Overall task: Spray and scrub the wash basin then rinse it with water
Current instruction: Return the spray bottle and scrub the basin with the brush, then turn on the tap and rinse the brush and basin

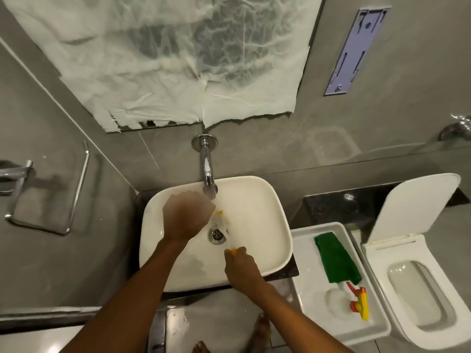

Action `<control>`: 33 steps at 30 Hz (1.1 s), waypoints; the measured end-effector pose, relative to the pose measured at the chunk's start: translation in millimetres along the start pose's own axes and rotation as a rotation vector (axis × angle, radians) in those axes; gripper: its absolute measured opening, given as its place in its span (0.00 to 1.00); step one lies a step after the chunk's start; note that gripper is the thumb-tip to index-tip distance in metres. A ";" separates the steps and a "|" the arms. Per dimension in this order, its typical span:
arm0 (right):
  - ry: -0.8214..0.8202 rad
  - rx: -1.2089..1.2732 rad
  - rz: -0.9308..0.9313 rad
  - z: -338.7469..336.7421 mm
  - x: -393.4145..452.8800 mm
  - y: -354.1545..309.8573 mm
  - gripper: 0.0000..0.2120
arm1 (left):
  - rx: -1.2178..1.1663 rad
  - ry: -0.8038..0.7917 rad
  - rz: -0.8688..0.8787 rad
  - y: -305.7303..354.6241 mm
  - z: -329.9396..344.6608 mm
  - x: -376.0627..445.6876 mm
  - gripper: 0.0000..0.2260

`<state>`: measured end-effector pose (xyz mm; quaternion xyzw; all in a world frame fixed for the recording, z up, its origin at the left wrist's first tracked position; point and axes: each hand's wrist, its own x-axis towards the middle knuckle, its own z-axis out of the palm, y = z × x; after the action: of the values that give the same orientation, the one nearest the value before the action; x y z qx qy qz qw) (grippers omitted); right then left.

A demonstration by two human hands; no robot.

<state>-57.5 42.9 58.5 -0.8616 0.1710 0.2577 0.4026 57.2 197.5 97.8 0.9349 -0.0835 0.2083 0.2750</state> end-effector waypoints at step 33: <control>0.188 0.064 0.070 44.8 -68.9 -34.6 0.21 | -0.205 -0.733 -0.027 -4.0 -26.7 79.2 0.17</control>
<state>-109.5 105.3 95.1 -0.8621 0.2462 0.1842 0.4029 120.4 212.2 150.7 0.9161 -0.1843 -0.1529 0.3215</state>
